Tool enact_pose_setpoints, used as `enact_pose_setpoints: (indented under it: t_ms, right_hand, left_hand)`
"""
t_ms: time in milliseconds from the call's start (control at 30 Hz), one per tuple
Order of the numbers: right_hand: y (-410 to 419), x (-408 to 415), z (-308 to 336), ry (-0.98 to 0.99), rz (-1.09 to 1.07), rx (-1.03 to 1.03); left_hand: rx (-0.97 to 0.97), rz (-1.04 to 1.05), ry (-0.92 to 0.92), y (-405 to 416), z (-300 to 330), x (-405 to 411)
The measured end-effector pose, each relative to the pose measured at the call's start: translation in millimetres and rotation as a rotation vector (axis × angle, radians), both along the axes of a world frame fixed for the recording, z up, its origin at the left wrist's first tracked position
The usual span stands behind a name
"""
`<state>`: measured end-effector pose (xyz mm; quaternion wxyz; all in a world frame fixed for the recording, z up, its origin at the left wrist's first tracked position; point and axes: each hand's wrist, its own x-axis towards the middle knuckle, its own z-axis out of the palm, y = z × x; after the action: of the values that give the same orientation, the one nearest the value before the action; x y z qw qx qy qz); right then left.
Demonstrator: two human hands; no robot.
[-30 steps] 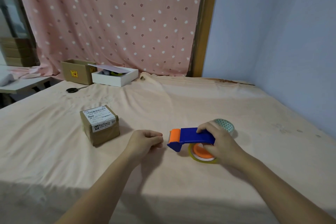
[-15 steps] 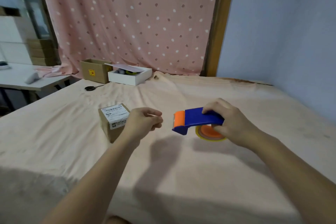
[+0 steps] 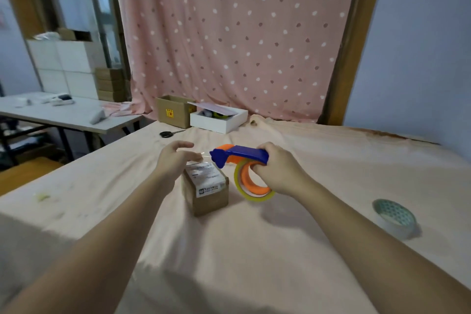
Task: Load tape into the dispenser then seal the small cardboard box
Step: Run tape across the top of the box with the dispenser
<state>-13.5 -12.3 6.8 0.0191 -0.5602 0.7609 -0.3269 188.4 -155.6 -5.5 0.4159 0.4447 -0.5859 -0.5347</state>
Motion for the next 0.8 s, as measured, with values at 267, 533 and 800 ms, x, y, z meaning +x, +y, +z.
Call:
enact_pose_setpoints:
  t_ms: [267, 533, 800]
  right_hand:
    - [-0.8, -23.2, -21.3, 0.095, -0.155, -0.062]
    - [90.8, -105.9, -17.5, 0.073, -0.266, 0.045]
    - [159.1, -136.5, -28.2, 0.335, -0.416, 0.075]
  left_hand:
    - [0.136, -0.083, 0.191, 7.2, -28.9, -34.5]
    - [0.293, -0.242, 0.376, 76.7, -43.8, -138.8]
    - [0.379, -0.321, 0.330, 145.6, -49.5, -214.4]
